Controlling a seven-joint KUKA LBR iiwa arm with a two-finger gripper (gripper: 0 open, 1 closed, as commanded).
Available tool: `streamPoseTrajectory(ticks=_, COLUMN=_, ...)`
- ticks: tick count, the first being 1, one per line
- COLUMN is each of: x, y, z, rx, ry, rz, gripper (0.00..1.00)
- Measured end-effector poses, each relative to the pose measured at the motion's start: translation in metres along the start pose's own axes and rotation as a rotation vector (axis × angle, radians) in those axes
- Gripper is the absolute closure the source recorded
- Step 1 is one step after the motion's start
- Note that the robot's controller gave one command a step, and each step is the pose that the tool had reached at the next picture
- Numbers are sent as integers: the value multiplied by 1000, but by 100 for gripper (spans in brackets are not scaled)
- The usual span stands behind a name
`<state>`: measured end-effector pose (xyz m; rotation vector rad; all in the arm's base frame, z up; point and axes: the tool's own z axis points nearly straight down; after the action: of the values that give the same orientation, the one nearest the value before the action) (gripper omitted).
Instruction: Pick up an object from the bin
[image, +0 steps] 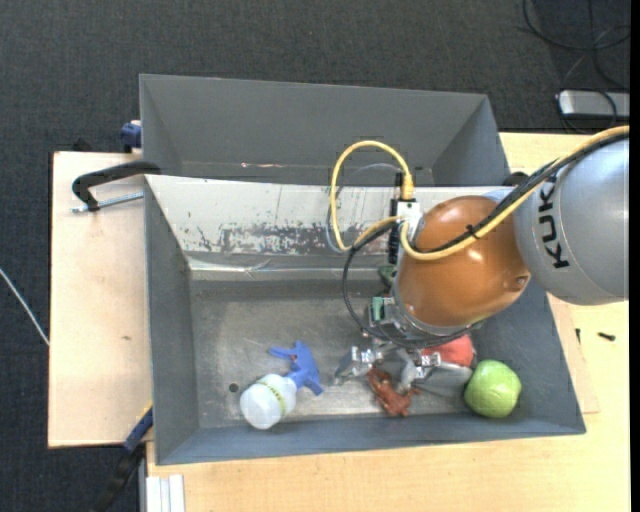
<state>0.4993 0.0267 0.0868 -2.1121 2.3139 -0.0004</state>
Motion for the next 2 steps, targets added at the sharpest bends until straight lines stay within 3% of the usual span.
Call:
streamPoseTrajectory(ticks=1, x=-44, y=-39, z=14, rx=-8, ry=13, rz=-237, gripper=100)
streamPoseTrajectory(ticks=2, x=-51, y=-38, z=14, rx=-2, ry=-2, rz=-239, gripper=0)
